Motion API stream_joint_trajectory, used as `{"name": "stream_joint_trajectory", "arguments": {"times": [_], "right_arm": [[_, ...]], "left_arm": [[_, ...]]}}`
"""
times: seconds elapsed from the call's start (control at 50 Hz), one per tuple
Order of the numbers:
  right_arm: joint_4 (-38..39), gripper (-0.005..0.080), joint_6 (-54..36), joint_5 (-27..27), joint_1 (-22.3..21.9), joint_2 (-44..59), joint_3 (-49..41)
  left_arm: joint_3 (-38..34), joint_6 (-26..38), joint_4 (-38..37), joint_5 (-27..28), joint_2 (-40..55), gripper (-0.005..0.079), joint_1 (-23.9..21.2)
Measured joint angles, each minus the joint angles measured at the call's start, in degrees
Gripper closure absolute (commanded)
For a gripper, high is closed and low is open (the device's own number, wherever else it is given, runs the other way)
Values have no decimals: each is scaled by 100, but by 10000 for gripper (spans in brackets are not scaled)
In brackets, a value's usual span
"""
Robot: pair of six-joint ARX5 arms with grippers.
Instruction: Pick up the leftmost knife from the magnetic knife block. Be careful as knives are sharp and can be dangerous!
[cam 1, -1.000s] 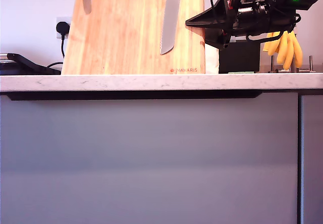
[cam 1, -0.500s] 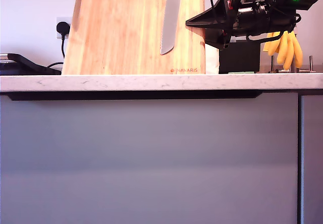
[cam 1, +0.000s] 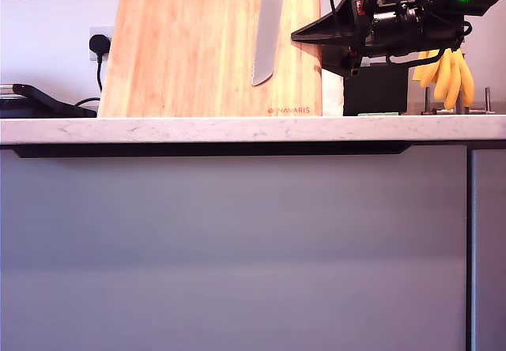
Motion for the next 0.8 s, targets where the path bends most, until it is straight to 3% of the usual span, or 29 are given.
{"name": "stream_joint_trajectory", "arguments": {"times": [0.32, 0.6, 0.68, 0.8], "right_arm": [[0, 762, 0, 0, 0, 0, 2], [-2, 762, 0, 2, -7, 0, 4], [-9, 762, 2, 2, -4, 0, 11], [-7, 762, 4, 2, -7, 0, 11]], "left_arm": [[0, 1318, -1617, -424, -387, 766, 367], [2, 3954, -4089, -1381, -564, 766, 417], [2, 4253, -4717, -1495, -564, 766, 417], [2, 4415, -5051, -1521, -564, 766, 424]]}}
